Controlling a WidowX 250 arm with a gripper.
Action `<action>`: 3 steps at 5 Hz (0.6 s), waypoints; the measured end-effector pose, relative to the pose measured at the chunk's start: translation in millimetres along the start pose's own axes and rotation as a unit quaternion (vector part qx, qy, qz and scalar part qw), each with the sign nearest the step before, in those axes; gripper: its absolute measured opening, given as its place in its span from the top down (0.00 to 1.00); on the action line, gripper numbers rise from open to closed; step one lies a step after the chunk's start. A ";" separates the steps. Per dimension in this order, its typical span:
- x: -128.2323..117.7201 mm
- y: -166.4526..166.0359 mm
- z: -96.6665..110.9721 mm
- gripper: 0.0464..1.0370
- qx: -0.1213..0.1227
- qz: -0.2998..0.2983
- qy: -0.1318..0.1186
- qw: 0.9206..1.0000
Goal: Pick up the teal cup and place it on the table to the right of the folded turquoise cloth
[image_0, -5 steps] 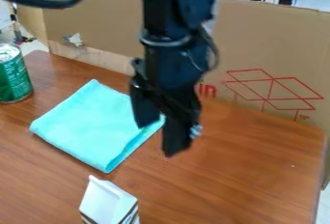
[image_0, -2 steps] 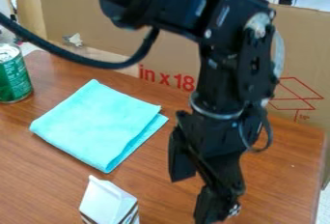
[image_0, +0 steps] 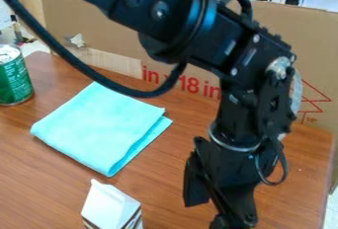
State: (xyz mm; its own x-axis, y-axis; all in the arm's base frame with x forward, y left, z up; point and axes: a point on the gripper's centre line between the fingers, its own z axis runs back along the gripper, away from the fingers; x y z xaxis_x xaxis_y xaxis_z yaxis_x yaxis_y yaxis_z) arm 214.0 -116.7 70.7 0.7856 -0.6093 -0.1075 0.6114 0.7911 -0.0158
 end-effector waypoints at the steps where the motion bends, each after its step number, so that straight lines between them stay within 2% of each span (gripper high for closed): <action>1: 13.5 -12.2 -10.4 0.04 -0.002 -0.032 0.006 0.999; 3: 17.3 -16.4 -29.5 0.08 -0.005 -0.039 0.047 0.998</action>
State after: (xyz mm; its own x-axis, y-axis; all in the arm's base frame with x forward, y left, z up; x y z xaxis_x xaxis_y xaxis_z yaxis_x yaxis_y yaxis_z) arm 214.8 -138.6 39.8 0.7232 -0.6613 -0.1991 0.6687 0.7426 -0.0376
